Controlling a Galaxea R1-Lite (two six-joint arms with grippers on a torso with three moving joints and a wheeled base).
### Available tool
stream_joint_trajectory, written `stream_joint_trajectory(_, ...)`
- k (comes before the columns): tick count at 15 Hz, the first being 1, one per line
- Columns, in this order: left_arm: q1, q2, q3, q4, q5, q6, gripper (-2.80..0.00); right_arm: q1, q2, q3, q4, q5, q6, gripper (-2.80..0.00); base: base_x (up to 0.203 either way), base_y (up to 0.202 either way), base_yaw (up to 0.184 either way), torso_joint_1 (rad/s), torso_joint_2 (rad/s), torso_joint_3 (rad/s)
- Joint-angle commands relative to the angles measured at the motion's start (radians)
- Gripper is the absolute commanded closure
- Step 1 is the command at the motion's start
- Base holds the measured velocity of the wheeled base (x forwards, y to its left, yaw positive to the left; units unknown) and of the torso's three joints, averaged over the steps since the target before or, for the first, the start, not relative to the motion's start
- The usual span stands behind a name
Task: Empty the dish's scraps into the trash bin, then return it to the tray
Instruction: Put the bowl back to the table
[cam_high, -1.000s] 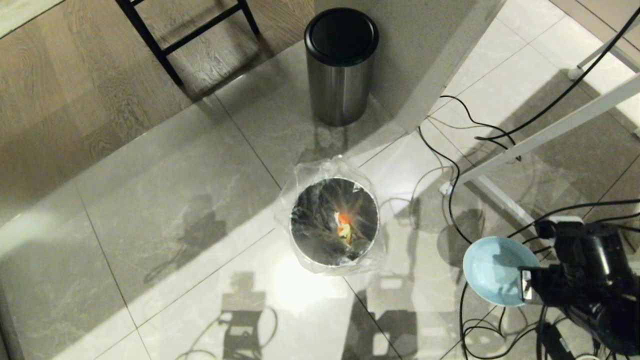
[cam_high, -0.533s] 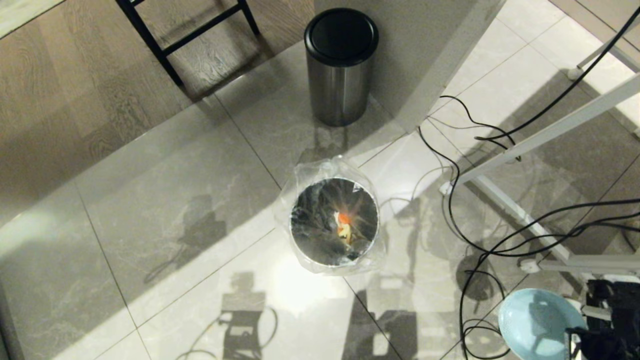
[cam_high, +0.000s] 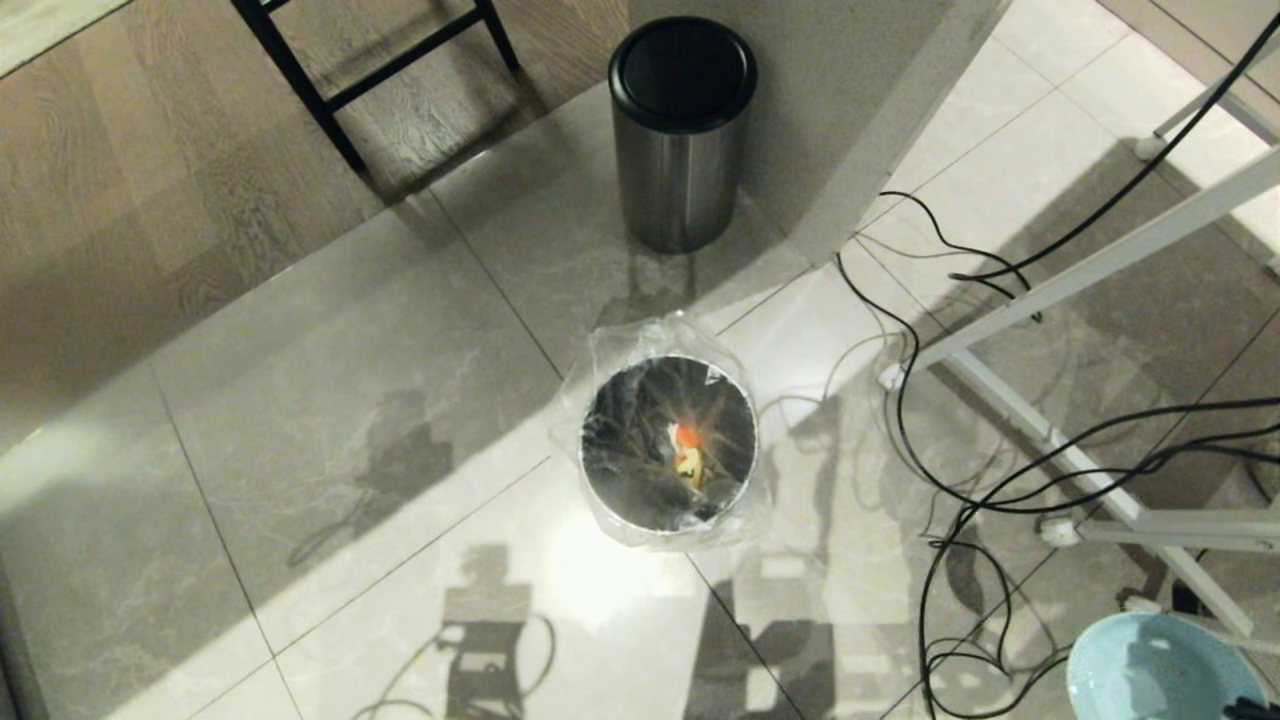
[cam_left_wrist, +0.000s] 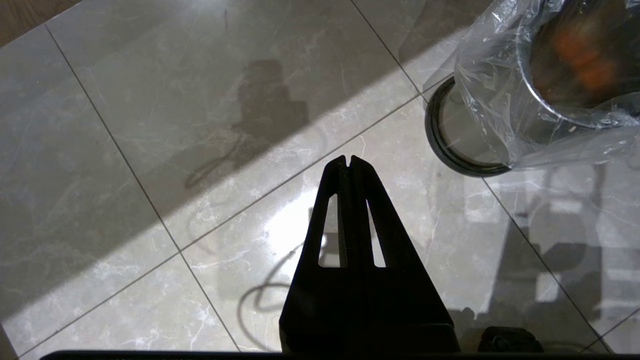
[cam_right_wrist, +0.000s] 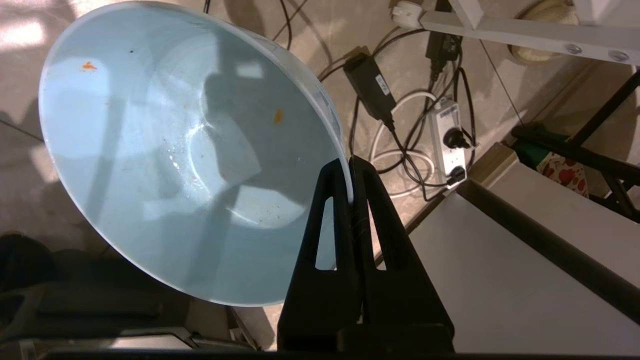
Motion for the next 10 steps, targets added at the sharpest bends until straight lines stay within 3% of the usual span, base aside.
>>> stream_joint_trajectory(1,0.000,0.001,0.000,-0.001,0.000,-0.001,0.00,-0.070,-0.128,0.000,0.036,0.043,-0.045,0.00,0.000,0.000,0.000,0.000,0.00,0.000)
stream_joint_trajectory(6,0.000,0.001,0.000,-0.001,0.000,-0.001,0.00,-0.155,-0.388,0.000,0.155,0.243,-0.143,0.00,0.000,0.000,0.000,0.000,0.00,0.000)
stream_joint_trajectory(10,0.000,0.001,0.000,-0.001,0.000,-0.001,0.00,-0.114,-0.555,0.000,0.168,0.268,-0.180,0.00,0.000,0.000,0.000,0.000,0.00,0.000)
